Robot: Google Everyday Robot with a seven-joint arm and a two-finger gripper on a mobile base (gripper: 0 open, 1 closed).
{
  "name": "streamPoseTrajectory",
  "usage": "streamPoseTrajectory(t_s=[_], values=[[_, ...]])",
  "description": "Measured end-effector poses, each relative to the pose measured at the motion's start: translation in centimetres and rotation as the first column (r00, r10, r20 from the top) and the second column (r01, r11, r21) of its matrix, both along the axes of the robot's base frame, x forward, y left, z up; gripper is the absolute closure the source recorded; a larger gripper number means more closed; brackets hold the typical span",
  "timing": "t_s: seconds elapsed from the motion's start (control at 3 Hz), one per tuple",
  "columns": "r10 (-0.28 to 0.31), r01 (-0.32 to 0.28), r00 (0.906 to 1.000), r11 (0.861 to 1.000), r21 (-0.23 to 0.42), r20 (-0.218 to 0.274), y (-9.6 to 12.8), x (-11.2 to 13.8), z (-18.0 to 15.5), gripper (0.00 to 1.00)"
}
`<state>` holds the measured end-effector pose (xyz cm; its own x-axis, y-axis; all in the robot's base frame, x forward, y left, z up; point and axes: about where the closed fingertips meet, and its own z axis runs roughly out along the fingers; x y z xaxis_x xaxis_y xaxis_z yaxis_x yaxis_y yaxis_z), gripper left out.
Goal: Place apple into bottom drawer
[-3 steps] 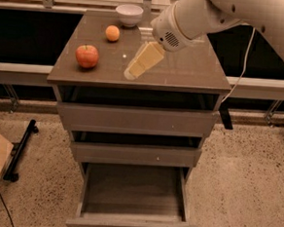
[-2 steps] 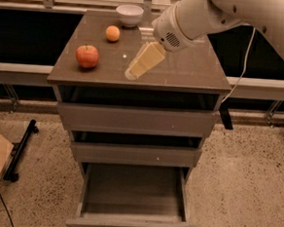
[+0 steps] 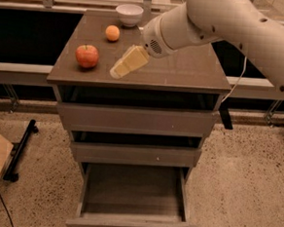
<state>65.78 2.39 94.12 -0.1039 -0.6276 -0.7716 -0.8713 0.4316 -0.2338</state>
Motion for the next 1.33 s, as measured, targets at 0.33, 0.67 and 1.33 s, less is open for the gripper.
streamPoseTrajectory(t_s=[0.33,0.67,1.33], values=[[-0.005,0.005,1.0000,0.998,0.068,-0.003,3.4,3.0,-1.9,0.00],[0.006,-0.004,0.9998,0.993,0.119,-0.016,6.5,5.7,-3.8,0.00],[0.083,-0.071,0.9949,0.980,0.183,-0.058,13.6,10.4,-7.5,0.00]])
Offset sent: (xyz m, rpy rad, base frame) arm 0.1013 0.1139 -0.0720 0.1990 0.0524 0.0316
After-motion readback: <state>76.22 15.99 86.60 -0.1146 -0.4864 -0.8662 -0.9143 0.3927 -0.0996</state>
